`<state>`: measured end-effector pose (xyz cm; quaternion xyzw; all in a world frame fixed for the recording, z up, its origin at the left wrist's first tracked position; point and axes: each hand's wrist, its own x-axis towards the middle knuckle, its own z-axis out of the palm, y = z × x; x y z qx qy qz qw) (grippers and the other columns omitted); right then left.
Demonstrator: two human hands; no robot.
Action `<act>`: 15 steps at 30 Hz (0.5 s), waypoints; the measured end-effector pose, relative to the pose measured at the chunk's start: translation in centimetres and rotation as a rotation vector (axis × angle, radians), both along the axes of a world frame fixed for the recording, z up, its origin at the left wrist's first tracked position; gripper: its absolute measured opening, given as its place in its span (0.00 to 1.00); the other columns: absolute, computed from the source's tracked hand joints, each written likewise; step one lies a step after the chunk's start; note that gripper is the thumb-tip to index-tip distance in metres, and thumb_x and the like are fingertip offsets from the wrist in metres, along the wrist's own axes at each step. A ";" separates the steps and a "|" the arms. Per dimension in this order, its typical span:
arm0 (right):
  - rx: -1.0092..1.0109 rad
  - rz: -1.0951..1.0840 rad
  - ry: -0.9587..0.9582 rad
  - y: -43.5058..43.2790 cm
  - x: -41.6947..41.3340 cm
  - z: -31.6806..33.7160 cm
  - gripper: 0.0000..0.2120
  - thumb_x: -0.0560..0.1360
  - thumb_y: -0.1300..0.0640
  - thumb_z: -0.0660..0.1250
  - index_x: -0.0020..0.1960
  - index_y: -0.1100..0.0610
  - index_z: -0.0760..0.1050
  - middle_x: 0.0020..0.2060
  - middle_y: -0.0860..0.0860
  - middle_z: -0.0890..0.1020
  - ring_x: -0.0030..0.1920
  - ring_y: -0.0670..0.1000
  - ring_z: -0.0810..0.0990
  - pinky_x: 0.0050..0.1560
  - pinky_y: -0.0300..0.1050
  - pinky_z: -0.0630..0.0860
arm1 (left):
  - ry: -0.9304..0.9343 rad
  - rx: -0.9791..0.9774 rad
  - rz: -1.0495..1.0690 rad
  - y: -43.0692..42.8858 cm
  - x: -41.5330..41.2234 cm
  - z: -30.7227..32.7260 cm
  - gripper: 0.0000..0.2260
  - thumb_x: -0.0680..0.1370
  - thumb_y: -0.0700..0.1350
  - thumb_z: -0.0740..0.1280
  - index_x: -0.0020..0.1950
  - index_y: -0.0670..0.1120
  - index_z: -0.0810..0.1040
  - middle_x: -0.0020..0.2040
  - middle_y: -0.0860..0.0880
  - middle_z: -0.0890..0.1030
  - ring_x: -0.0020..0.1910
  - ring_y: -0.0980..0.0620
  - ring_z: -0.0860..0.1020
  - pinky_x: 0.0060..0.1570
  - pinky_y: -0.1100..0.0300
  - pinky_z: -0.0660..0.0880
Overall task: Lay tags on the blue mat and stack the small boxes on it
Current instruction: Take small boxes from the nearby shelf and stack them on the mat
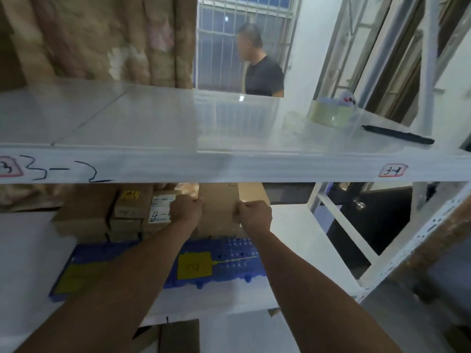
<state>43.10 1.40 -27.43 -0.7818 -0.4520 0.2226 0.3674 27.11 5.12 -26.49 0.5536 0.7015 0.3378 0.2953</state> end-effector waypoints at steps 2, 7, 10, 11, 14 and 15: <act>-0.012 0.035 0.015 2.0 0.3 -0.9 0.17 0.78 0.47 0.65 0.46 0.58 0.87 0.42 0.57 0.86 0.46 0.58 0.83 0.44 0.43 0.74 | 0.017 -0.008 0.026 0.9 0.1 -0.8 0.19 0.81 0.51 0.66 0.60 0.35 0.80 0.57 0.35 0.82 0.54 0.37 0.81 0.51 0.47 0.79; 0.010 0.118 -0.031 5.1 0.6 -2.7 0.19 0.79 0.46 0.65 0.46 0.59 0.87 0.43 0.59 0.86 0.48 0.59 0.83 0.47 0.45 0.74 | 0.059 -0.026 0.067 2.7 0.4 -2.6 0.18 0.84 0.48 0.62 0.62 0.35 0.80 0.59 0.36 0.81 0.54 0.37 0.80 0.51 0.49 0.75; 0.000 0.137 -0.012 6.3 0.5 -3.5 0.19 0.79 0.45 0.65 0.49 0.58 0.87 0.44 0.59 0.86 0.50 0.59 0.82 0.46 0.45 0.72 | 0.074 -0.031 0.091 3.6 0.3 -3.3 0.18 0.84 0.48 0.62 0.64 0.35 0.79 0.63 0.35 0.80 0.57 0.36 0.80 0.56 0.46 0.76; 0.002 0.140 -0.011 6.6 0.4 -3.7 0.19 0.79 0.45 0.64 0.49 0.58 0.87 0.45 0.59 0.86 0.50 0.60 0.81 0.47 0.46 0.72 | 0.083 -0.035 0.099 3.9 0.3 -3.5 0.18 0.84 0.48 0.61 0.62 0.34 0.80 0.60 0.35 0.81 0.54 0.35 0.80 0.53 0.45 0.77; 0.012 0.178 -0.032 7.5 0.4 -4.6 0.20 0.80 0.46 0.63 0.49 0.60 0.87 0.44 0.59 0.85 0.49 0.60 0.81 0.46 0.46 0.70 | 0.118 -0.038 0.100 4.7 0.5 -4.3 0.18 0.85 0.47 0.60 0.58 0.32 0.80 0.55 0.32 0.81 0.52 0.34 0.80 0.51 0.43 0.77; 0.011 0.179 -0.039 7.7 0.4 -4.8 0.21 0.81 0.46 0.63 0.49 0.60 0.86 0.43 0.59 0.85 0.47 0.59 0.81 0.44 0.44 0.68 | 0.127 -0.039 0.105 4.8 0.6 -4.5 0.18 0.85 0.46 0.59 0.58 0.32 0.80 0.54 0.32 0.81 0.52 0.34 0.80 0.51 0.43 0.77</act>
